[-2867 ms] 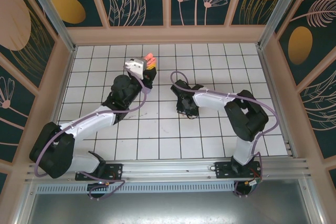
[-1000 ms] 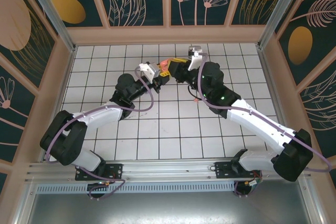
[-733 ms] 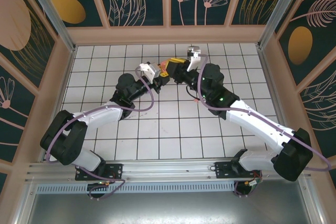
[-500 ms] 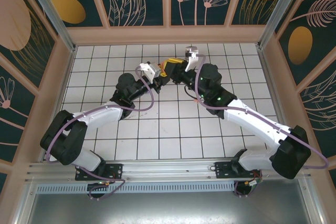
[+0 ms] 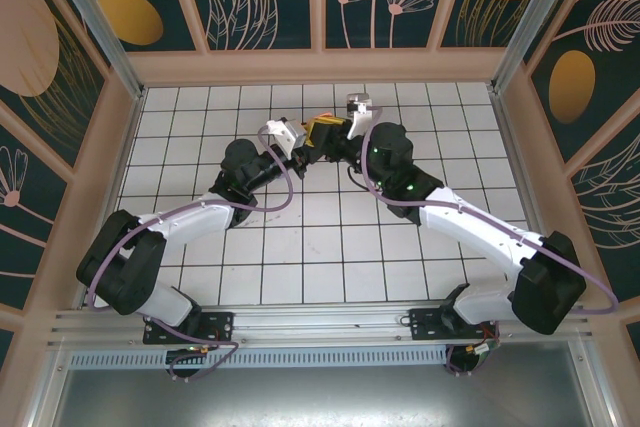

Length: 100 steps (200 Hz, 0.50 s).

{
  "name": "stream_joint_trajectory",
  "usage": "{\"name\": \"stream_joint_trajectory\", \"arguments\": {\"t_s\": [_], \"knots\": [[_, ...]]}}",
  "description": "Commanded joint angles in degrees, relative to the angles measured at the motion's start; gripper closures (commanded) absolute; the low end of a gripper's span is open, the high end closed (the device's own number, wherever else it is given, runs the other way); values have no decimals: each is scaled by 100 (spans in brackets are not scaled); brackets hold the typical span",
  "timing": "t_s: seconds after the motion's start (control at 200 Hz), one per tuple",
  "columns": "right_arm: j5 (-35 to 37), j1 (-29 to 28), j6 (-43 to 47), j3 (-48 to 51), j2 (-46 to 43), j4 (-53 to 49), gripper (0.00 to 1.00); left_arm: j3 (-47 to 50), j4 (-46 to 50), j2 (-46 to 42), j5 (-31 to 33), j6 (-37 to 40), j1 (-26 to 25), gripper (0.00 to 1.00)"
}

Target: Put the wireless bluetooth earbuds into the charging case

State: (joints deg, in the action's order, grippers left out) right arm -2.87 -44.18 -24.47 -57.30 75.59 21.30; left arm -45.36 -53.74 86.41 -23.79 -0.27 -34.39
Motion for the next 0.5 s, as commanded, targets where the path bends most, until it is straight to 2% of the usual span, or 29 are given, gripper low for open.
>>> {"name": "stream_joint_trajectory", "arguments": {"t_s": [0.0, 0.496], "knots": [[63, 63, -94, 72, 43, 313, 71, -100, -177, -168, -150, -73, 40, 100], [-70, 148, -140, 175, 96, 300, 72, -117, -194, -256, -222, -90, 38, 100]]}}
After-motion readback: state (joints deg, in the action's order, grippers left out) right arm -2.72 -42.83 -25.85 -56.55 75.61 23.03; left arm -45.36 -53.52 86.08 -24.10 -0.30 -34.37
